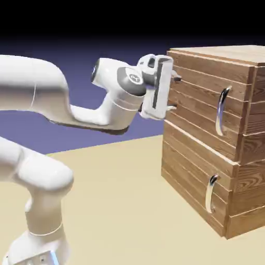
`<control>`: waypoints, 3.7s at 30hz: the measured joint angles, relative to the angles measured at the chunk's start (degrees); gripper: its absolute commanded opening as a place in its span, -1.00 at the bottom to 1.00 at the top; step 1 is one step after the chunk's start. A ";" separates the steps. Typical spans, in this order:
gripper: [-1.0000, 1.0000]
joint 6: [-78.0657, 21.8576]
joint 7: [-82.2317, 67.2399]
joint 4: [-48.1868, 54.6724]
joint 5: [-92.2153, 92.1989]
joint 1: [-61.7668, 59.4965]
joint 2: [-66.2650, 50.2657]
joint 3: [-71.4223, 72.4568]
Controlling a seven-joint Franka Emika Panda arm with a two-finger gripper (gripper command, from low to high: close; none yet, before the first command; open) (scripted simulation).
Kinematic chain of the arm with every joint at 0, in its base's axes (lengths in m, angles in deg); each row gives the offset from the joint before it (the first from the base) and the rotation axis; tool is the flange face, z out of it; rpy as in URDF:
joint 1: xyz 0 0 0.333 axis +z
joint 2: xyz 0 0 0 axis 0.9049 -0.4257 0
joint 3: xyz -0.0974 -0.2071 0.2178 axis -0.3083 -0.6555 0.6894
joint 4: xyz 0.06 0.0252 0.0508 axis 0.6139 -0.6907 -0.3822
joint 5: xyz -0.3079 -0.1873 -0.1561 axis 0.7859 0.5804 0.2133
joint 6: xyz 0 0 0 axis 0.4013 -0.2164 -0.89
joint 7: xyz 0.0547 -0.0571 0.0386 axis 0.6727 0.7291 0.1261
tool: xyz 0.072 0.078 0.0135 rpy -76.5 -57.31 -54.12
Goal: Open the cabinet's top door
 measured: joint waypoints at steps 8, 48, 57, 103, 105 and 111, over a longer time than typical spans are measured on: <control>0.00 -1.44 -8.08 2.93 19.93 7.03 3.58 -8.17; -1.00 -22.06 -23.96 -6.66 51.61 6.01 7.64 -9.90; -1.00 -35.07 -29.82 -21.22 31.55 -5.49 16.02 8.78; -1.00 -114.77 -11.05 16.27 -55.06 -23.15 -29.24 101.43; -1.00 -118.51 -8.34 19.76 -55.60 -26.06 -33.39 105.08; -1.00 -126.72 -1.27 26.67 -56.34 -34.90 -43.12 116.09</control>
